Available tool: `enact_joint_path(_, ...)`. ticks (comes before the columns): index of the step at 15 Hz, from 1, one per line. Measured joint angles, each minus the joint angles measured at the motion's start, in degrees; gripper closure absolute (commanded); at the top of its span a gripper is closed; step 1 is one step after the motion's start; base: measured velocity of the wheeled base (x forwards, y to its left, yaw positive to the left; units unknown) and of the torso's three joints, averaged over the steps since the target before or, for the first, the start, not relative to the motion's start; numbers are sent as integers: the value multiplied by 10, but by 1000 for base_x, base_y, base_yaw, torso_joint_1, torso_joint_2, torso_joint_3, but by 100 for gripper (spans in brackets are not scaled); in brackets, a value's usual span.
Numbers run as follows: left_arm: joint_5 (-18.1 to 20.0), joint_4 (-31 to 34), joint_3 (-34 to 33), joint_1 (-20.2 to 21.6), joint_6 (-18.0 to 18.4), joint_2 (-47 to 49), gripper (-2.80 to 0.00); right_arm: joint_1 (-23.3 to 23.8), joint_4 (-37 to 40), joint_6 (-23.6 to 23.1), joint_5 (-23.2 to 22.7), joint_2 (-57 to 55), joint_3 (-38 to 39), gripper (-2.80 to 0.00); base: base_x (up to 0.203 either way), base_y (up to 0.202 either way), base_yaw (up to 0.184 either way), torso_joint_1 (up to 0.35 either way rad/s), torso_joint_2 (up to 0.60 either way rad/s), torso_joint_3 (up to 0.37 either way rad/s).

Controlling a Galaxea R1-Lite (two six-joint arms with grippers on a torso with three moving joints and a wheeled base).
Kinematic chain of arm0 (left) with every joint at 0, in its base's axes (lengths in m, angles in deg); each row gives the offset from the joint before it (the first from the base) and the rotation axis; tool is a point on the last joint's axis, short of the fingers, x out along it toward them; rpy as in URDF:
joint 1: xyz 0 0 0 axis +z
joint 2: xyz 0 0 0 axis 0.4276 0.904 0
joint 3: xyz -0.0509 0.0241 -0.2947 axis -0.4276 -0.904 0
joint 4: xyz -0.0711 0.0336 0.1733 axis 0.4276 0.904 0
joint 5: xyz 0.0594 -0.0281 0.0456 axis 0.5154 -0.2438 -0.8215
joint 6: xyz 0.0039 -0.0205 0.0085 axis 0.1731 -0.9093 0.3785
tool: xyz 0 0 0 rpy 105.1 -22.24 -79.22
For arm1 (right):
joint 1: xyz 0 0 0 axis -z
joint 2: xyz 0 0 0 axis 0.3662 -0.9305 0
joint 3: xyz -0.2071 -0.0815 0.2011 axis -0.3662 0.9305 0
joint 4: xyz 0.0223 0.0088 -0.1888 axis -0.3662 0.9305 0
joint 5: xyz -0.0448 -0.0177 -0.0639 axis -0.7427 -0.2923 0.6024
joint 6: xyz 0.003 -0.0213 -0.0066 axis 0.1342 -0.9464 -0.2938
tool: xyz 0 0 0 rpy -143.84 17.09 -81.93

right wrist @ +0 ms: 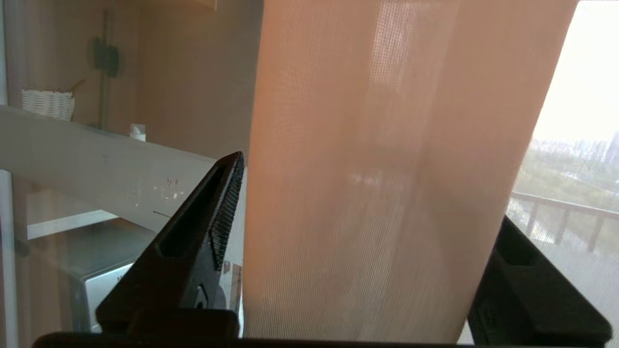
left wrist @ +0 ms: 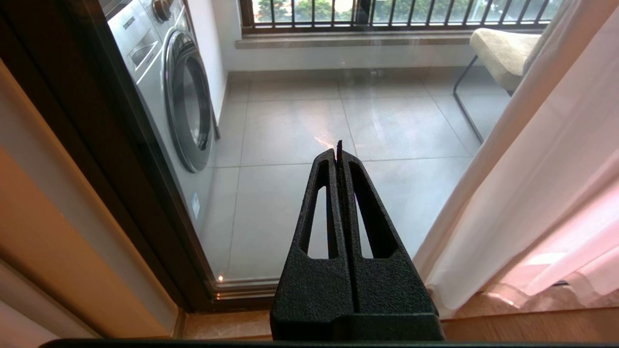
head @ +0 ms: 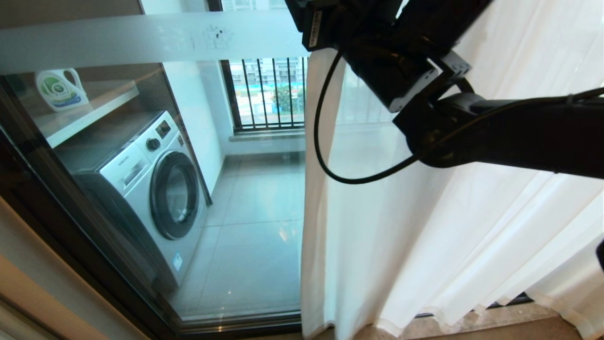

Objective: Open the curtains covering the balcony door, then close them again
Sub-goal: Close the inner curtains on both sides

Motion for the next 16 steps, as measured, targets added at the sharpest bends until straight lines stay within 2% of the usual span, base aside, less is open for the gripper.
enact_joint_path(5,0,0,0,0,0,0,0,0,5,0,1,59,84,-280,0,0,0,0,0,0)
enact_joint_path(16,0,0,0,0,0,0,0,0,-1,0,6,227,331,-280,0,0,0,0,0,0)
